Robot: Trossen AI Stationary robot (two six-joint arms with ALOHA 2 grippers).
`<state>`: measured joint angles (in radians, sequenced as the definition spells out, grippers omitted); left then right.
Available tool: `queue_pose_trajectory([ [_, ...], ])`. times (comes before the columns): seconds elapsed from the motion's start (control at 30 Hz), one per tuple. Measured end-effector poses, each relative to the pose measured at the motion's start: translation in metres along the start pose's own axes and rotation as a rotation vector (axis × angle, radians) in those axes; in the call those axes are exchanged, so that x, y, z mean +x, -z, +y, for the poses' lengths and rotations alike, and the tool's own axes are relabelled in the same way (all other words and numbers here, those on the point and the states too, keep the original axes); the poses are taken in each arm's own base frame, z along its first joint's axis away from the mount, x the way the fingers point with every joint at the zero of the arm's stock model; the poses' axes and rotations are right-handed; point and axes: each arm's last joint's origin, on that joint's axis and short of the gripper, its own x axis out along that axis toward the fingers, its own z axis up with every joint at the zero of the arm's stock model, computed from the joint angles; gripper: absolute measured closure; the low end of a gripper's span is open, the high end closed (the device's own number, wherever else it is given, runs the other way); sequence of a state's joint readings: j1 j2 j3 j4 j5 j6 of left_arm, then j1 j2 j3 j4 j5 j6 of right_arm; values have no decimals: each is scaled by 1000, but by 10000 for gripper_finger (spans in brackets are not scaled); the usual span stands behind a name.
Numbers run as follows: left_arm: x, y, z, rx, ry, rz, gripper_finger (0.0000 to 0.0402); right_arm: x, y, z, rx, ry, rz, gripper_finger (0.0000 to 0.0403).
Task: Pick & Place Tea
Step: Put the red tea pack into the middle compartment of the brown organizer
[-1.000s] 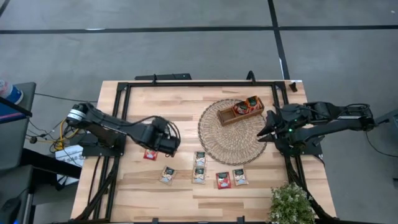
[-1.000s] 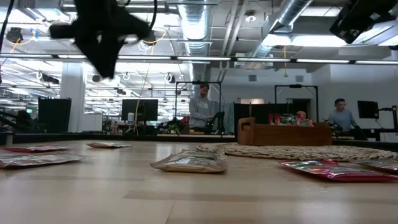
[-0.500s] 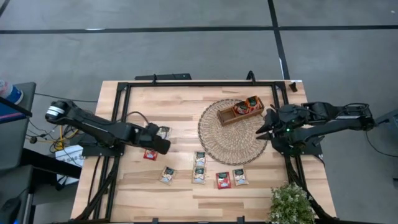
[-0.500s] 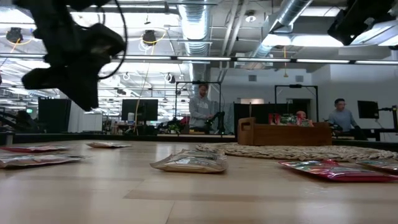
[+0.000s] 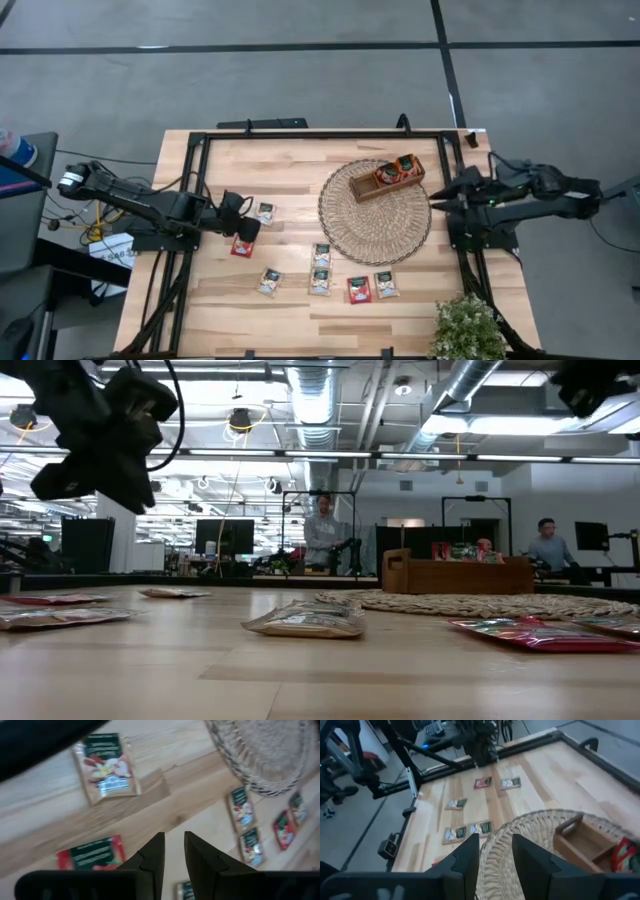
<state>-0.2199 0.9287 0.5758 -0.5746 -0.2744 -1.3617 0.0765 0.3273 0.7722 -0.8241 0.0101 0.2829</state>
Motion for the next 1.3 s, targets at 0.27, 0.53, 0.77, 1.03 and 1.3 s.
queue_pose_trajectory([
  [0.27, 0, -2, -7, -19, 68, -33, 337, 24, 25, -7, 59, -33, -70, 294],
  [0.53, 0, -2, -2, -62, 16, -35, 337, 16, 26, -7, 70, -49, -117, 294],
  [0.77, 1, 0, 5, -166, -57, 8, 337, 17, 26, -7, 69, -49, -115, 294],
  [1.03, 1, 3, 9, -249, -100, 69, 314, 17, 26, -7, 69, -49, -115, 294],
  [1.3, 0, 4, 11, -250, -123, 85, 226, 17, 26, -7, 69, -50, -114, 294],
])
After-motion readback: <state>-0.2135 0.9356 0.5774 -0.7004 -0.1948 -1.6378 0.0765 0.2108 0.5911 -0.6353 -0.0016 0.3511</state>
